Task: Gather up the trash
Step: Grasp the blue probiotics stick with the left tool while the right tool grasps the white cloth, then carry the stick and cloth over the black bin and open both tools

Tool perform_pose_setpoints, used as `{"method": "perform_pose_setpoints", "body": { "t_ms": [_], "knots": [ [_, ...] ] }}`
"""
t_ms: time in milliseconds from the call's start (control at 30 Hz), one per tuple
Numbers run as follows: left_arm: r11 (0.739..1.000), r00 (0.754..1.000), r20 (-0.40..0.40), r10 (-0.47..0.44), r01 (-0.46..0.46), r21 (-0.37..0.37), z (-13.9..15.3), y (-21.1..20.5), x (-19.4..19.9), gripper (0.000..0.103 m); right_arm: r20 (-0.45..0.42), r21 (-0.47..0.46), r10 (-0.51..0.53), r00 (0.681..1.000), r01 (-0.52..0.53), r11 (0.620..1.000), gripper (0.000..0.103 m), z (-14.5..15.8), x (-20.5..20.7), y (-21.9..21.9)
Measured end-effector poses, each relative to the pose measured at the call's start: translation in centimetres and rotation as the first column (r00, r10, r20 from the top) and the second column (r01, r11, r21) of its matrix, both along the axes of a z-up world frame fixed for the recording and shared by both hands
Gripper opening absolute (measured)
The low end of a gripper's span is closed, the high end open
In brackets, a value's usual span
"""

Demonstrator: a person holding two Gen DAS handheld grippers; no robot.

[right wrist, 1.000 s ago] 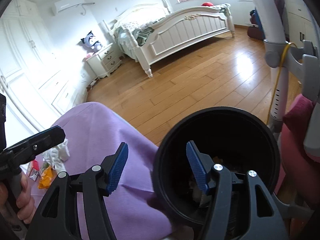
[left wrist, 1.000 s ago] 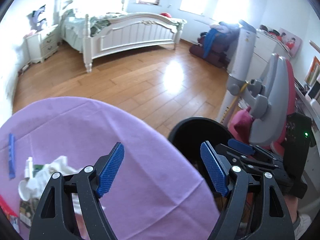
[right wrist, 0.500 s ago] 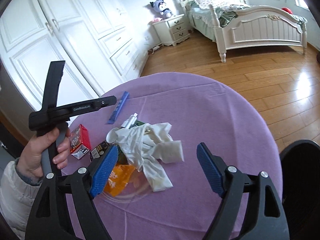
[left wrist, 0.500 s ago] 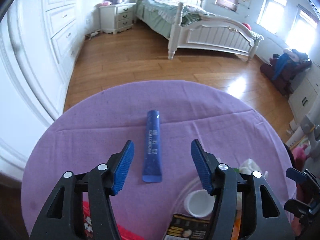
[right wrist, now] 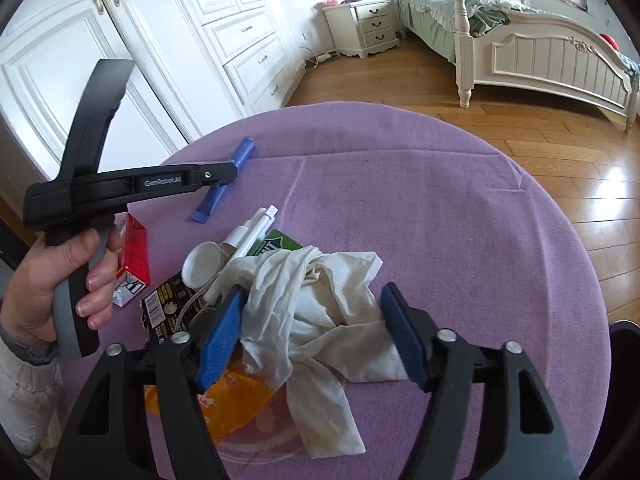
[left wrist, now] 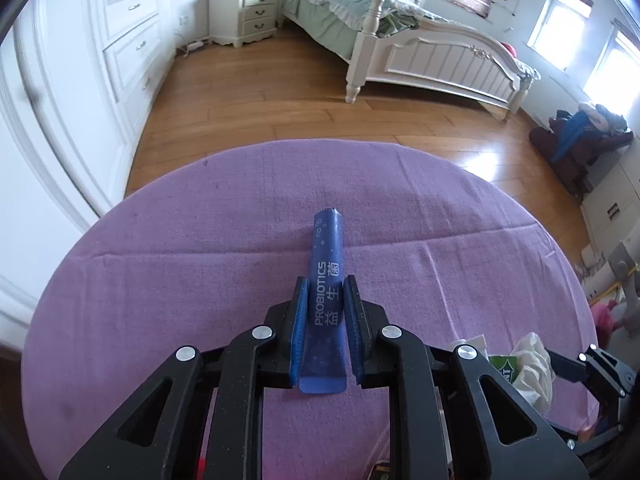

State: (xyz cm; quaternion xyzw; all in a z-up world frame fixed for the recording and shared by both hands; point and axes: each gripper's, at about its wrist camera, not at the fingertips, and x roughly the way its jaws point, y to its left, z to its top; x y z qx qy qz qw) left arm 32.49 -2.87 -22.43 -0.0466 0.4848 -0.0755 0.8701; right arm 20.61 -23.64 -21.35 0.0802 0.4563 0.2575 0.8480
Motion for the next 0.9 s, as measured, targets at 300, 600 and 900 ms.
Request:
{"method": "perform_pose_setpoints", "body": {
  "t_ms": [300,600,900],
  "knots": [
    [0.999,0.988,0.147,-0.047,0.050,-0.015,3.6,-3.2,-4.3,0.010,0.100,0.062,-0.099,0.990,0.093,0.994,0.013,2.0,-2.8,-3.9],
    [0.943,0.907,0.295,-0.300,0.328,-0.052,9.0,-16.0,-11.1,0.010,0.180,0.175,-0.423,0.888,0.394,0.902,0.013,4.4,-7.7,-15.0],
    [0.842,0.824,0.274,-0.496,0.534,-0.082,6.1,-28.0,-15.1,0.010,0.127,0.147,-0.618,0.776,0.601,0.785,0.013,1.5,-11.5,-24.6]
  ]
}}
